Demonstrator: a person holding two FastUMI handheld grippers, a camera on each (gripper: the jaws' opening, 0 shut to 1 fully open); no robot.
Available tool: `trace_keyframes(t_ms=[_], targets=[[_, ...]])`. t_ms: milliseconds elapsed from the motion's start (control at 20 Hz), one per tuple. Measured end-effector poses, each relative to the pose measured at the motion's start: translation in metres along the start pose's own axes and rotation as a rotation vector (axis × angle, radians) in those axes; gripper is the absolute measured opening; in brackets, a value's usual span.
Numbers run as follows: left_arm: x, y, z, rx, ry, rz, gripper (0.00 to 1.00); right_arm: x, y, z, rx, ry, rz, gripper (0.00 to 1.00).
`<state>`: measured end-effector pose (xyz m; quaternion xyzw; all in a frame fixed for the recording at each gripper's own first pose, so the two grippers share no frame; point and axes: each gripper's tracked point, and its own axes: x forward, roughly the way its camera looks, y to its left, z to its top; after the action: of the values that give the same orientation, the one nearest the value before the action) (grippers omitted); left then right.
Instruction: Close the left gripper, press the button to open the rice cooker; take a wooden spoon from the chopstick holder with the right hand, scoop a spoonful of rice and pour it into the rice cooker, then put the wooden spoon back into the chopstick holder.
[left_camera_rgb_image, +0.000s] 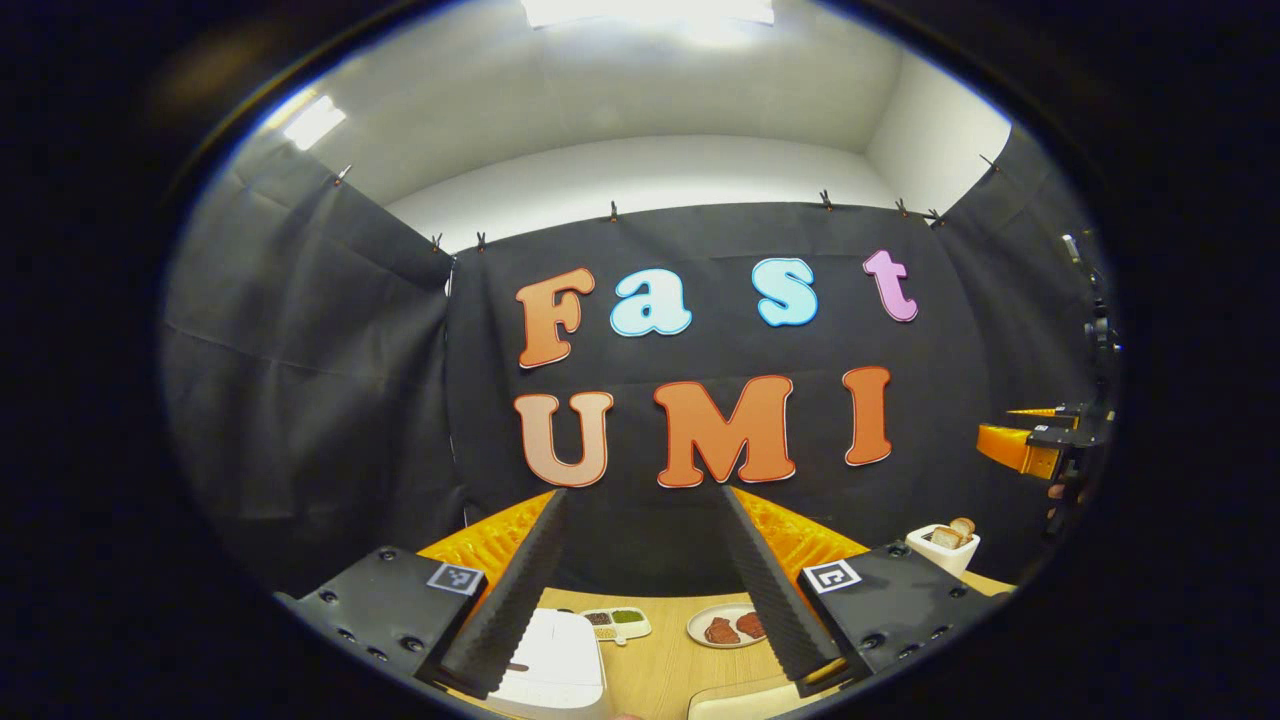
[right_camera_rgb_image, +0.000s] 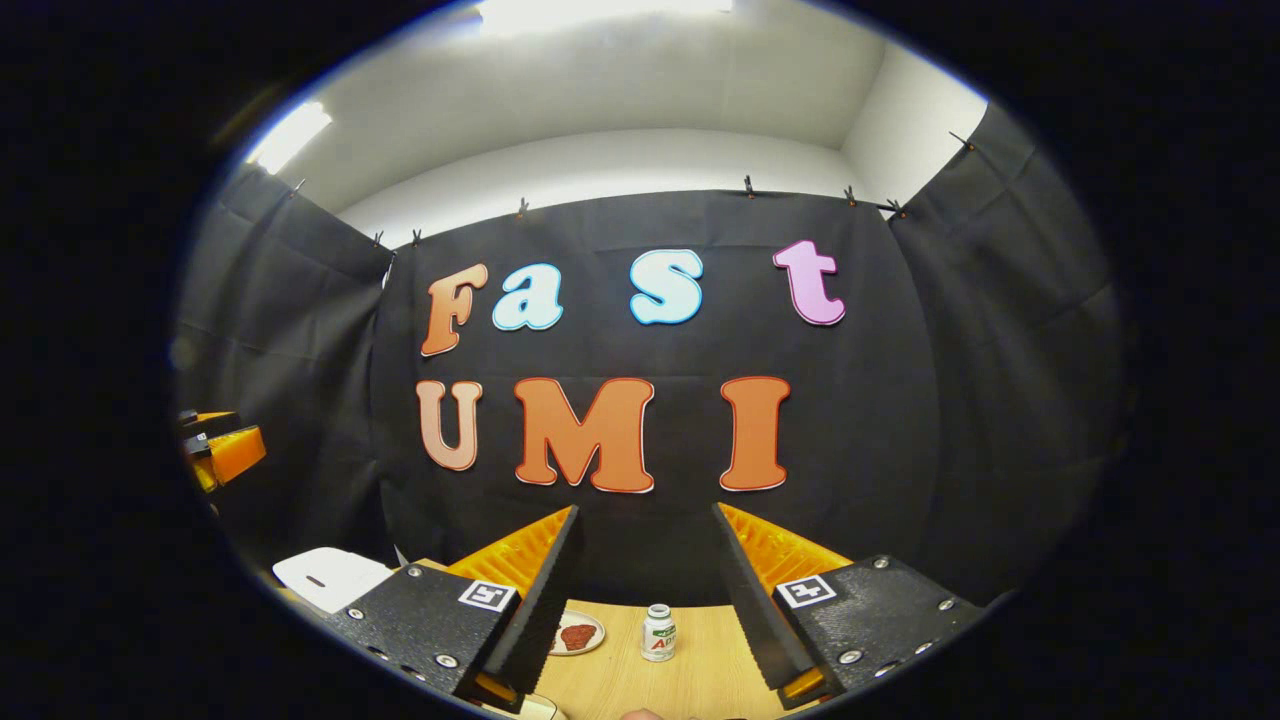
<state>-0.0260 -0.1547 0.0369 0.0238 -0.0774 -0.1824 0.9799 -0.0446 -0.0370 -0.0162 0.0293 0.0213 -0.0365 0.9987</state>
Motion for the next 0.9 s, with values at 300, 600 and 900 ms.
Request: trace_keyframes(t_ms=[300, 600, 900], targets=[[-0.003, 0.002, 0.001, -0.015, -0.008, 0.021, 0.97, 0.008, 0.022, -0.001, -0.003, 0.006, 0.052, 0.80], [-0.003, 0.008, -0.005, -0.010, 0.010, 0.034, 0.97, 0.013, 0.037, 0.002, -0.003, -0.006, 0.077, 0.80], [-0.003, 0.016, -0.008, -0.015, 0.024, 0.037, 0.97, 0.011, 0.047, 0.004, -0.002, -0.017, 0.084, 0.80]])
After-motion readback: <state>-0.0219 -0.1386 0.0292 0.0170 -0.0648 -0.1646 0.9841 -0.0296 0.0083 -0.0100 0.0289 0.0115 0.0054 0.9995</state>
